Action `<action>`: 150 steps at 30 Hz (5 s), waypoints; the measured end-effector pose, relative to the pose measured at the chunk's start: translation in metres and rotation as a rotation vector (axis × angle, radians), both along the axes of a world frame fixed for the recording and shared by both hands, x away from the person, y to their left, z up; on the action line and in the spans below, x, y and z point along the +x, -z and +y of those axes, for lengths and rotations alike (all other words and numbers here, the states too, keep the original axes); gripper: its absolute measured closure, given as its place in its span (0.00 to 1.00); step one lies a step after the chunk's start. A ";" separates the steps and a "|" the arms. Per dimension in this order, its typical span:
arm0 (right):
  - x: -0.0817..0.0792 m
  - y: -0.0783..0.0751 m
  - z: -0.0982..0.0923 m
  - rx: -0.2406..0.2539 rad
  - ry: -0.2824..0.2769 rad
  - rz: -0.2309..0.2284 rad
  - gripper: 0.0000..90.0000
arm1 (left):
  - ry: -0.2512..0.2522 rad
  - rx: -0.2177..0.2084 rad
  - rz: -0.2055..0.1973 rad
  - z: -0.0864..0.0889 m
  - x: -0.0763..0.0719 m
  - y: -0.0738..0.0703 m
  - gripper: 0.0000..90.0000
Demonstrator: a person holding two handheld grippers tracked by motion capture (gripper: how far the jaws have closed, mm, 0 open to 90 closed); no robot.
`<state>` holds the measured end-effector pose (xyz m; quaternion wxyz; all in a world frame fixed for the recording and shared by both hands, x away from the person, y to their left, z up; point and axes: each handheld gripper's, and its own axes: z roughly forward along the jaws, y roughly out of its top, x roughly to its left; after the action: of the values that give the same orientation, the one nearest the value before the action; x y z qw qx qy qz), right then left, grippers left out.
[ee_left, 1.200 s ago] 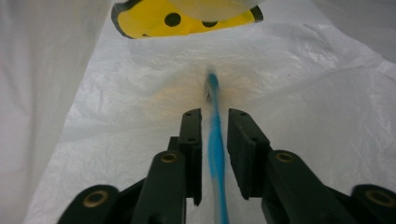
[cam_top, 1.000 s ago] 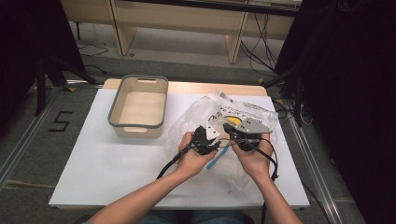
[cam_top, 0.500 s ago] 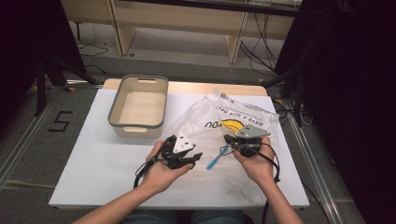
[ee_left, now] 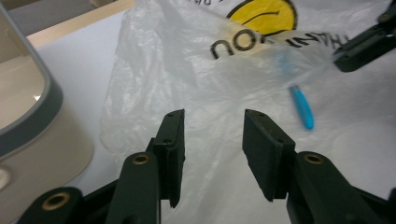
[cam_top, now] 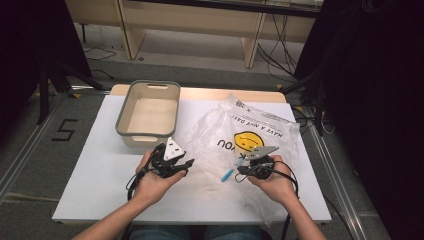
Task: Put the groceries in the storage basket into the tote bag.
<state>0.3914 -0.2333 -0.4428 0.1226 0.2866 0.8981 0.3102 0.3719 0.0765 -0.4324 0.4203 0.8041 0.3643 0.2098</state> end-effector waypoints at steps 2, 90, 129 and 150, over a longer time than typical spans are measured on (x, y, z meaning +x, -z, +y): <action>-0.001 0.003 -0.001 -0.008 -0.014 0.018 1.00 | -0.014 0.003 0.010 0.003 0.003 0.003 0.64; -0.025 -0.013 -0.104 0.156 0.596 -0.091 0.48 | -0.071 -0.015 0.102 0.030 0.002 0.032 0.42; 0.037 0.009 -0.111 0.036 0.707 -0.065 1.00 | 0.109 0.132 0.288 -0.007 -0.010 0.040 0.95; 0.005 -0.019 -0.111 0.130 0.571 -0.229 0.49 | 0.006 0.016 0.168 0.019 -0.020 0.026 0.28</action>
<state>0.3960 -0.3438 -0.4242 0.2865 0.4978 0.7399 0.3502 0.3518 0.0950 -0.4584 0.3822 0.8233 0.3944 0.1432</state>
